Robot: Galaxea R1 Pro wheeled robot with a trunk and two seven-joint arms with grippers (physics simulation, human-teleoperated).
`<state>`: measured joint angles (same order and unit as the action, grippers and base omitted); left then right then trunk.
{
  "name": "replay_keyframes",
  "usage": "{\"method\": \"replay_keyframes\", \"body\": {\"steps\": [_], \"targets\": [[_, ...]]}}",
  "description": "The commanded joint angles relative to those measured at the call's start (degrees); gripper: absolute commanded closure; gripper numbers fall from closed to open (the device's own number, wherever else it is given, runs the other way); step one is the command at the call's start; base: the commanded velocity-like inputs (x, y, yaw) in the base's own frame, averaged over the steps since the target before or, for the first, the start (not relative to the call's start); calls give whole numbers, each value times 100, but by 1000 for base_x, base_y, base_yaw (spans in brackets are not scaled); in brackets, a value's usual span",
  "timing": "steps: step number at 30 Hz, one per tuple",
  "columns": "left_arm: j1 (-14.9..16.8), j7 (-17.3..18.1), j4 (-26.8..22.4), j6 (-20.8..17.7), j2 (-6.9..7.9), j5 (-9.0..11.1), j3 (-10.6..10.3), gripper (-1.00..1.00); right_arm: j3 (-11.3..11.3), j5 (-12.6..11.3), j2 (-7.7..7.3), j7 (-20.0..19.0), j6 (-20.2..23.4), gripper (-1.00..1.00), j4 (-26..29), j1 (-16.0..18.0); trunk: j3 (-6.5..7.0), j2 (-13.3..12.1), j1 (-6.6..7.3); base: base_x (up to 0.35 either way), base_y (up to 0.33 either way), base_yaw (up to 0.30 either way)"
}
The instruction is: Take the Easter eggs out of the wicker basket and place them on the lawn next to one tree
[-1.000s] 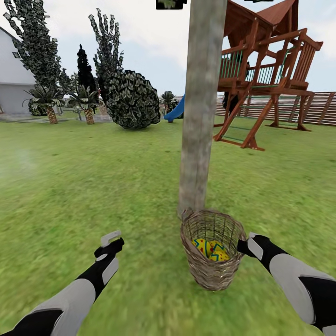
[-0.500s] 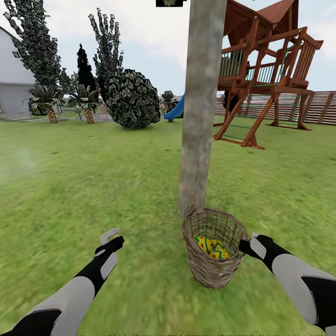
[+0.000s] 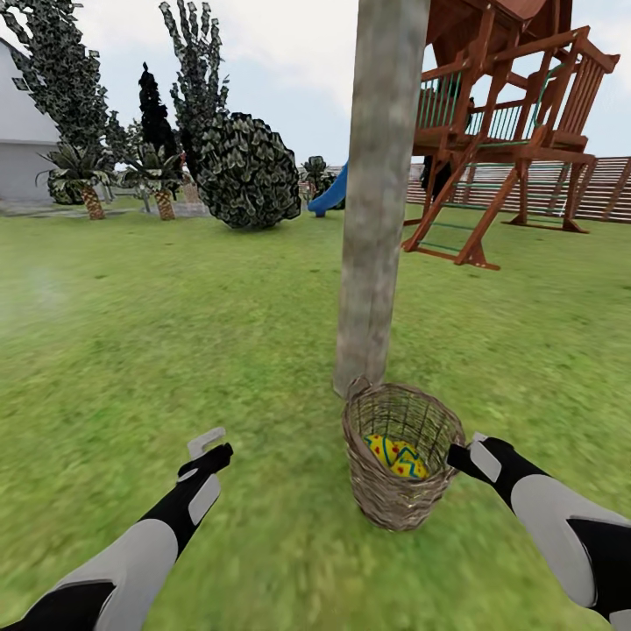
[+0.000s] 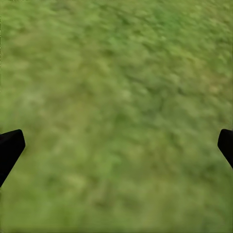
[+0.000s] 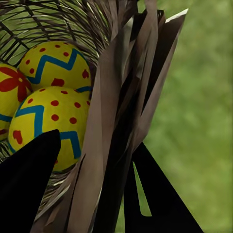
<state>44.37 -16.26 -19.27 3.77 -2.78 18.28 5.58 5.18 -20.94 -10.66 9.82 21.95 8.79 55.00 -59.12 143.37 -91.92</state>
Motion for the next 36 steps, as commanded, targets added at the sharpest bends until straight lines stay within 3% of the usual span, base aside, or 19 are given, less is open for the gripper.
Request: {"method": "replay_keyframes", "body": {"steps": [1, 12, 15, 28, 29, 36], "targets": [[5, 0, 2, 27, -4, 53, 12, -100, -88, 108, 2, 28, 38, 100, -123, -6, -6, 0, -1, 0, 0, 0], [5, 0, 11, 27, -4, 53, 6, -100, -88, 108, 2, 29, 38, 100, -123, -6, 38, -2, 5, 0, 0, 0], [6, 0, 11, 27, -3, 53, 5, -100, -88, 108, 2, 29, 44, 100, -123, -6, 104, -6, 12, 0, 0, 0], [4, 0, 10, 27, -3, 53, 12, -100, -96, 99, 3, 20, 50, 100, -123, -6, 104, -6, 12, 0, 0, 0], [4, 0, 9, 27, -3, 53, 13, -100, -96, 99, 3, 20, 48, -100, -123, -6, 104, -6, 12, 0, 0, 0], [3, 0, 3, 27, 4, 53, 12, -100, -96, 99, 2, 20, 47, -100, -123, -6, 104, -6, 12, 0, 0, 0]]}}
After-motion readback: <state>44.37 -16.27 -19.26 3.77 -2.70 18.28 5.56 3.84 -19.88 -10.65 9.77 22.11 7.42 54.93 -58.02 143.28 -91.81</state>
